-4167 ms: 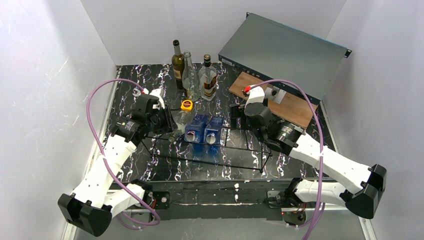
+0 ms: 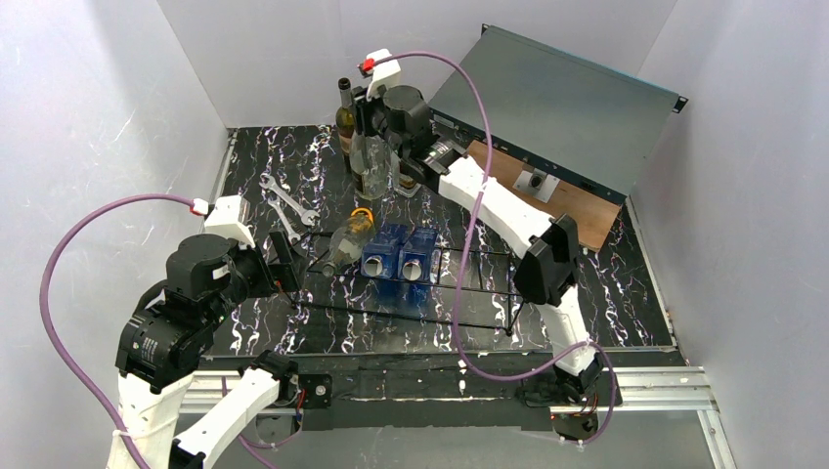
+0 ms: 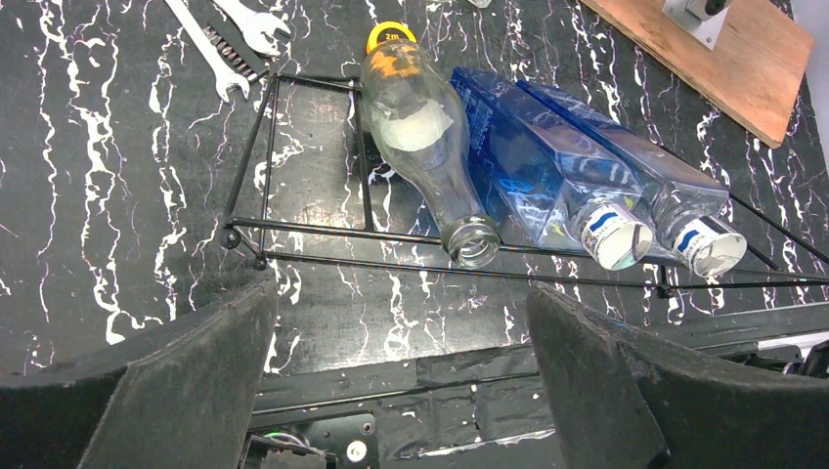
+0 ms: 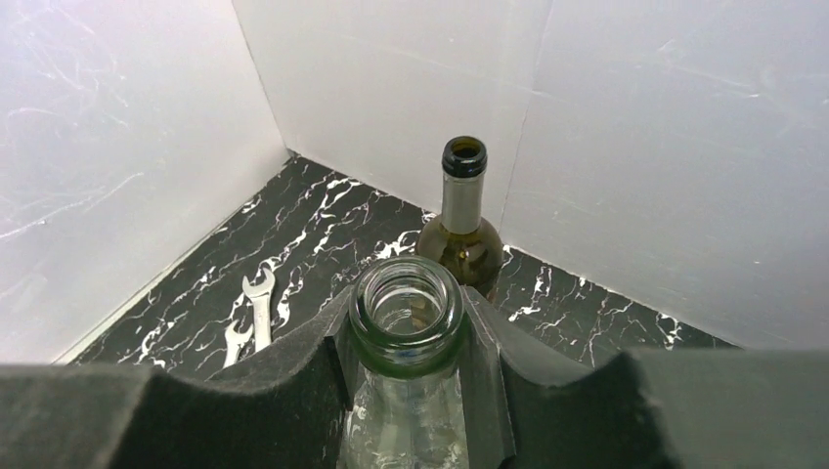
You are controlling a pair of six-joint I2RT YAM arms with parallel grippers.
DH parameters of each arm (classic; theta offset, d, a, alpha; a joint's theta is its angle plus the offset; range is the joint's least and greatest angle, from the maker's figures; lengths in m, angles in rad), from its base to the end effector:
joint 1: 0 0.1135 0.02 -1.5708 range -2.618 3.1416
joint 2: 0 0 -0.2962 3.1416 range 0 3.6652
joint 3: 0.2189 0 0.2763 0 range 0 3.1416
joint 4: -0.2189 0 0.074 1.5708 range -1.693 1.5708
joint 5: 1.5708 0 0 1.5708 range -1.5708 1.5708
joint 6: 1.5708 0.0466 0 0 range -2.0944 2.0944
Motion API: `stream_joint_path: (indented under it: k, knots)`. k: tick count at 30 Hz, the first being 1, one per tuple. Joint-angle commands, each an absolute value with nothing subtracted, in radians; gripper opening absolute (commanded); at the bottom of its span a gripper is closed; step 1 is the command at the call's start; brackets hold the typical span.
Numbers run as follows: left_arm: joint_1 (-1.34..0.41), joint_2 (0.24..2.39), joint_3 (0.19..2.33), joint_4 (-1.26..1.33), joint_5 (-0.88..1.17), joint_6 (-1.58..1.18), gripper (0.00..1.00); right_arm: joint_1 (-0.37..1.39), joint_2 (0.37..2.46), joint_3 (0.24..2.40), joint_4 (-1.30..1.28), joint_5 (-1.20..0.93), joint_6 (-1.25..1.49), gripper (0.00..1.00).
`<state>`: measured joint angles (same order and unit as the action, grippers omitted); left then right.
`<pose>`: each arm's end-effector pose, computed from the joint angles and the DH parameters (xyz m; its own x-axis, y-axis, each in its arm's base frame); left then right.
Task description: Put the wine bottle on the wine rack
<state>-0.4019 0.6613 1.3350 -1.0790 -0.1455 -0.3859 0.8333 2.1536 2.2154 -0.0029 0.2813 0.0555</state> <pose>0.0670 -0.0212 0.4632 -0.4357 -0.2195 -0.8729 0.1084 0.9500 -0.2929 0.3909 0.4110 0.4443 0.0104 0.0907 -0.9958 -0.5261 0.8474 0.0717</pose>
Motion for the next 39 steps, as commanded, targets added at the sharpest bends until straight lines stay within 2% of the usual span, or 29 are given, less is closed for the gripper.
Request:
stream_joint_path:
  k: [1,18,30,39]
  knots:
    - [-0.404,0.661,1.350,-1.101,-0.141,-0.391,0.98,0.831,1.959,2.199,0.227,0.278,0.057,0.01]
    - [-0.404,0.717,1.362,-1.061,-0.113,-0.379,0.98,0.831,1.639,1.917,0.180,0.312,0.005,0.01]
    - [-0.403,0.745,1.360,-1.032,-0.099,-0.386,0.98,0.831,1.402,1.696,0.112,0.424,-0.071,0.01]
    - [-0.404,0.774,1.347,-0.998,-0.080,-0.400,0.98,0.830,1.310,1.569,0.058,0.432,-0.078,0.01]
